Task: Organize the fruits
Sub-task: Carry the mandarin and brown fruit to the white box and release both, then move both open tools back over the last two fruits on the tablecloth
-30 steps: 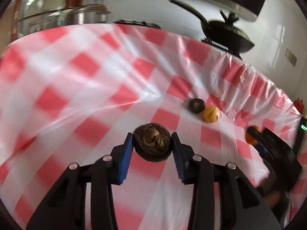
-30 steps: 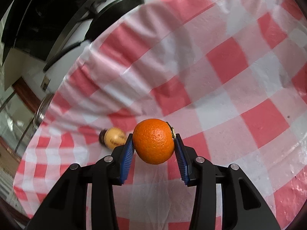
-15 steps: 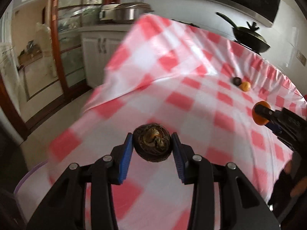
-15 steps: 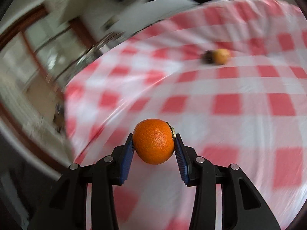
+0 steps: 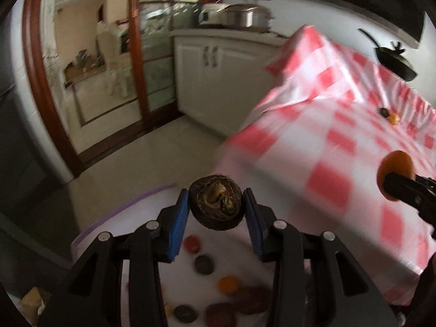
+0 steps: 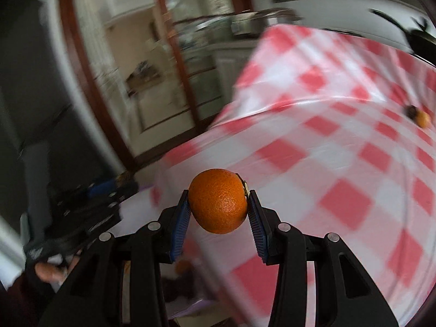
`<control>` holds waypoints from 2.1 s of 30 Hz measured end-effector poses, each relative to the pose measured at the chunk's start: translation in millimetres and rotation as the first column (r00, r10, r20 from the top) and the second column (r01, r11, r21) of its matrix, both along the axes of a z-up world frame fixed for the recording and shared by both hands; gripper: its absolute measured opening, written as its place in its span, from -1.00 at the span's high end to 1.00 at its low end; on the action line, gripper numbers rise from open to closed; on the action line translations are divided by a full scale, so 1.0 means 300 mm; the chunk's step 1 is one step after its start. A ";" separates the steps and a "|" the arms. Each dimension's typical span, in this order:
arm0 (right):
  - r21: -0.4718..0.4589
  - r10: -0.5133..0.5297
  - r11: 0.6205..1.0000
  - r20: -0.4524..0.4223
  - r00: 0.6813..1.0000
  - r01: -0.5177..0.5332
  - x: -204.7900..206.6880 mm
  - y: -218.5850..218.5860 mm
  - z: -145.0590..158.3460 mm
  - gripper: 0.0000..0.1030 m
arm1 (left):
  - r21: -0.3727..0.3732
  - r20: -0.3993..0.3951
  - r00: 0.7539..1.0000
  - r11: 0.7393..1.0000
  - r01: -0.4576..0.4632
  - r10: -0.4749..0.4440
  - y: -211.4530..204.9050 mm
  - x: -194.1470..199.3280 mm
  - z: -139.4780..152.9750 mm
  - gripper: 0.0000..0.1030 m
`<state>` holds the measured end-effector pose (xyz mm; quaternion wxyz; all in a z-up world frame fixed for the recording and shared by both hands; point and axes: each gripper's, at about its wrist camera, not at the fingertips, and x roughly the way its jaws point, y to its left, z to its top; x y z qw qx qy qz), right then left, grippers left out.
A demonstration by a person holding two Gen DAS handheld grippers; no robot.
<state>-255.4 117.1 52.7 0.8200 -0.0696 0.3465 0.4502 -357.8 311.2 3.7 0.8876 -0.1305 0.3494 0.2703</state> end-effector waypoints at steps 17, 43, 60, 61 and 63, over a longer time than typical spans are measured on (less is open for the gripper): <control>-0.320 0.375 0.850 -0.189 0.908 -0.418 -0.356 0.308 -0.401 0.18 | -0.162 -0.304 0.947 0.974 -0.157 0.102 0.181 -0.147 -0.401 0.21; -0.439 0.557 0.672 -0.230 0.798 -0.596 -0.491 0.362 -0.506 -0.15 | -0.116 -0.392 0.911 0.975 -0.189 0.130 0.185 -0.110 -0.471 -0.24; -0.101 0.391 0.917 0.051 0.919 -0.385 -0.278 0.134 -0.011 -0.54 | 0.067 -0.282 0.938 0.980 -0.189 0.201 0.130 -0.016 -0.132 -0.78; -0.071 0.354 0.934 0.075 0.932 -0.350 -0.246 0.094 0.027 -0.59 | 0.089 -0.261 0.940 0.976 -0.201 0.218 0.117 0.006 -0.089 -0.88; -0.021 0.284 0.959 0.096 0.954 -0.283 -0.179 0.029 0.067 -0.63 | 0.085 -0.219 0.953 0.977 -0.195 0.209 0.082 0.061 -0.018 -0.95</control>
